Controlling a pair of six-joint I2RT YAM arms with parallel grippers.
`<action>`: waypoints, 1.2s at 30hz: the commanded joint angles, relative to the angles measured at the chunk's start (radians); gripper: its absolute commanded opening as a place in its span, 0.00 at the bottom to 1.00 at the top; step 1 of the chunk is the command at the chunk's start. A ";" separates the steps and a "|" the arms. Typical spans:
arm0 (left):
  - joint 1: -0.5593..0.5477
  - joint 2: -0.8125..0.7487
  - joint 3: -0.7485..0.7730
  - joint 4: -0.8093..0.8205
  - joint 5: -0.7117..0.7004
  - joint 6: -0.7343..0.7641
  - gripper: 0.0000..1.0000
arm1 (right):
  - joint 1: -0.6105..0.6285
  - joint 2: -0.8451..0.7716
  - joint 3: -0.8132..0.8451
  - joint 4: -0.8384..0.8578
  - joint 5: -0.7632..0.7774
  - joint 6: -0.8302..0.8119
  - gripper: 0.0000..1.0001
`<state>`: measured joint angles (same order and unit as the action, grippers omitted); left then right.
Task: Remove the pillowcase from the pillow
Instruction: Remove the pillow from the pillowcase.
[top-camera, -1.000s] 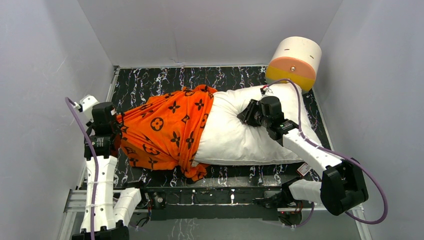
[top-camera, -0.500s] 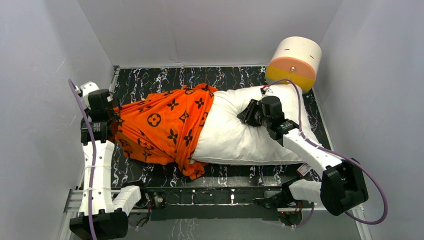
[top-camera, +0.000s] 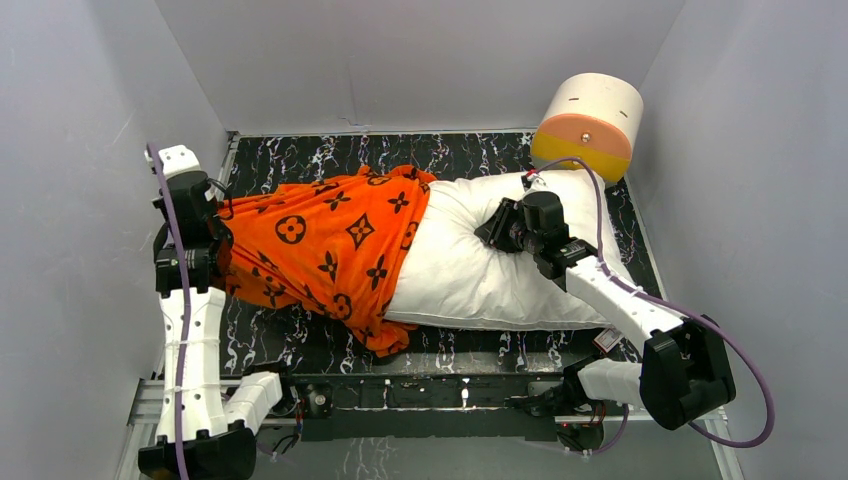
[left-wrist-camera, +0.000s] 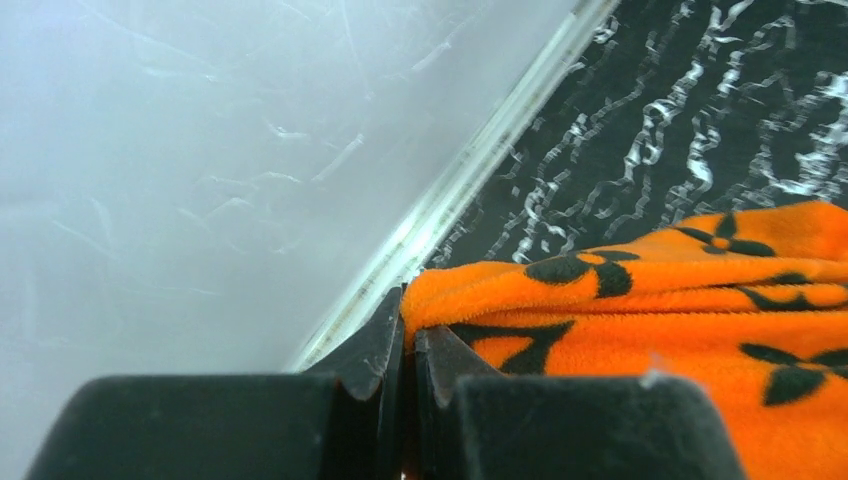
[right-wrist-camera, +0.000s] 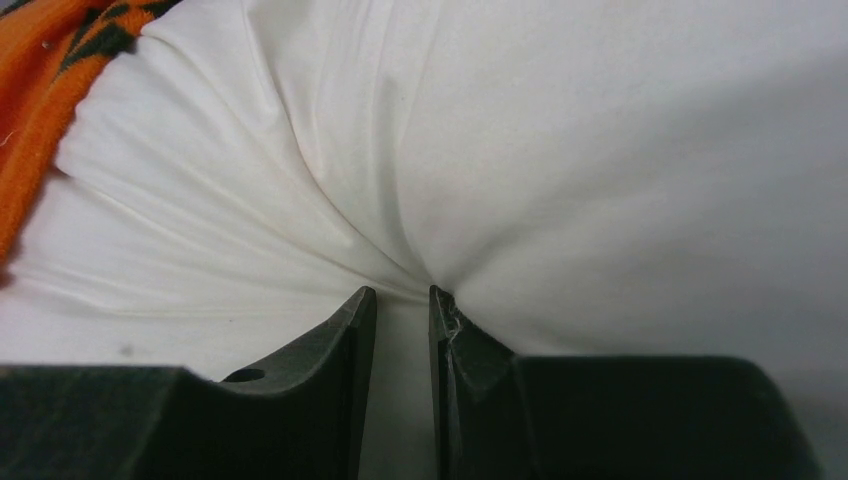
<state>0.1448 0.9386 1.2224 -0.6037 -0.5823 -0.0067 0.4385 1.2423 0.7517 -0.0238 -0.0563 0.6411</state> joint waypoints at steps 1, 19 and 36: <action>0.006 -0.043 -0.003 0.280 -0.396 0.234 0.00 | -0.051 0.065 -0.073 -0.348 0.182 -0.081 0.35; -0.003 0.023 0.020 -0.025 0.358 -0.129 0.98 | -0.051 0.063 -0.066 -0.336 0.117 -0.087 0.36; -0.004 0.217 -0.761 0.981 1.463 -0.907 0.98 | -0.052 0.089 -0.073 -0.315 0.065 -0.093 0.37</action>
<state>0.1371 1.0649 0.6273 -0.1474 0.5045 -0.5850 0.4244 1.2575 0.7570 -0.0238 -0.0998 0.6304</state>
